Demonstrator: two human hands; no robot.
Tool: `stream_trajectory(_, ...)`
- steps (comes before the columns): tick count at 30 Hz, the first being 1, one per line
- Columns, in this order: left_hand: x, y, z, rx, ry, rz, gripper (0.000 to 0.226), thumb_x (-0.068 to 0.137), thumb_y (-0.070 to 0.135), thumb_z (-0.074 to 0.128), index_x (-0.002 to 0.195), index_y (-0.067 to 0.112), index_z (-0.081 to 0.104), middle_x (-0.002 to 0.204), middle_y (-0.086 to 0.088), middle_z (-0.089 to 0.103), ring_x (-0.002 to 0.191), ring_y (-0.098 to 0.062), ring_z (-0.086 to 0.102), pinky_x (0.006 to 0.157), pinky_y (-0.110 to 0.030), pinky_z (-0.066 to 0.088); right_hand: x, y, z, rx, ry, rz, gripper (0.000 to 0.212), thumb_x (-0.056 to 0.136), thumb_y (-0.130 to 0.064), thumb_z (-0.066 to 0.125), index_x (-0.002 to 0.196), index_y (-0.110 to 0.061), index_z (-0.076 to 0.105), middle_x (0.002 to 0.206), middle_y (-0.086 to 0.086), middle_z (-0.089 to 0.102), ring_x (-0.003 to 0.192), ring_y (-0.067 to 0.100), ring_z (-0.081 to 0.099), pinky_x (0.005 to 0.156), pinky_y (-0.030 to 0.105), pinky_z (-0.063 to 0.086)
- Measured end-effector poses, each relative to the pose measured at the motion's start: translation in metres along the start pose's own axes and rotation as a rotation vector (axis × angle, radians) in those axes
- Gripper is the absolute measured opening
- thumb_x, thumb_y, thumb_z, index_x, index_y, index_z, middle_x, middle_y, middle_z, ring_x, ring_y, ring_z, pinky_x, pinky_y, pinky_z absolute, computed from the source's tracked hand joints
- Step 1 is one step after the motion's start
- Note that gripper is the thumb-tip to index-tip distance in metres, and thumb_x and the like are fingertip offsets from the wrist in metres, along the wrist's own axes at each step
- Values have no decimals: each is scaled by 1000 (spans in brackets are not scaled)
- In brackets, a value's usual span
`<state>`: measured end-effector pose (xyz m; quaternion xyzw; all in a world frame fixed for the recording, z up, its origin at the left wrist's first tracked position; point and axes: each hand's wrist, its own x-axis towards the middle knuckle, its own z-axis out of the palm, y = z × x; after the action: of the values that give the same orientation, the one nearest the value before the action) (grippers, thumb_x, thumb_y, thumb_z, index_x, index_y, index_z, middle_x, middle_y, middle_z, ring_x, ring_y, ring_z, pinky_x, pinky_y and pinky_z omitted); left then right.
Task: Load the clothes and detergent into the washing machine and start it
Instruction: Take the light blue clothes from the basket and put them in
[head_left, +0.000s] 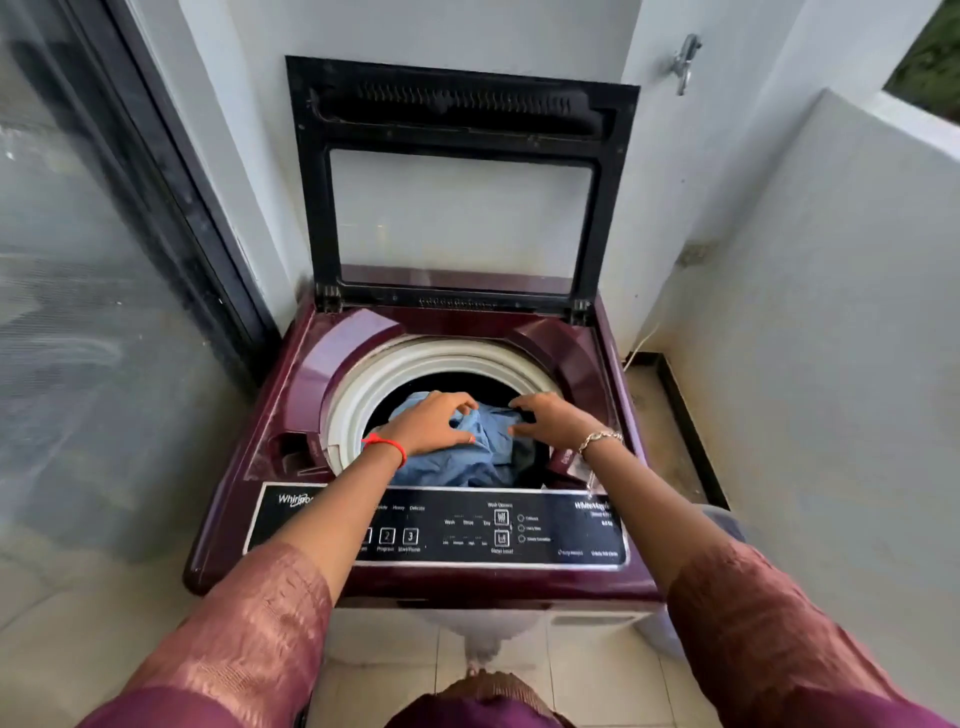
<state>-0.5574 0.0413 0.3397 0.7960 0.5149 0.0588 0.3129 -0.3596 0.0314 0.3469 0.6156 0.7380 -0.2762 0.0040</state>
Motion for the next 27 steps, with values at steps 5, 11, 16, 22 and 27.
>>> stream_trajectory(5, -6, 40, 7, 61, 14, 124, 45, 84, 25, 66, 125, 12, 53, 123, -7, 60, 120, -21, 50, 101, -34, 41, -49, 13, -11, 18, 238, 45, 39, 92, -23, 55, 127, -6, 52, 125, 15, 59, 118, 33, 46, 96, 33, 33)
stream_trajectory(11, -7, 104, 30, 117, 8, 247, 46, 86, 28, 62, 127, 9, 52, 131, -10, 55, 124, -25, 48, 102, -34, 39, -115, 42, -10, 83, 442, 103, 18, 87, -13, 56, 95, 0, 67, 94, 19, 70, 87, 34, 63, 76, 38, 48)
stream_trajectory(16, 1, 159, 66, 121, -35, 376, 45, 86, 21, 62, 127, 6, 51, 130, -14, 54, 125, -27, 47, 102, -29, 33, -167, 89, -2, 140, 515, 212, 24, 90, -17, 55, 108, -4, 65, 111, 16, 67, 107, 32, 57, 94, 40, 43)
stream_trajectory(22, 32, 227, 116, 145, -127, 446, 50, 88, 27, 60, 133, 9, 45, 140, -11, 45, 133, -22, 37, 109, -30, 26, -213, 168, 1, 209, 557, 361, 22, 92, -16, 54, 103, -2, 67, 104, 16, 68, 97, 30, 61, 85, 38, 46)
stream_trajectory(27, 80, 284, 176, 145, -220, 453, 51, 87, 25, 62, 132, 6, 45, 138, -14, 47, 131, -24, 38, 107, -28, 26, -234, 264, 13, 288, 499, 463, 22, 92, -21, 54, 100, -5, 67, 100, 14, 68, 88, 26, 63, 80, 42, 53)
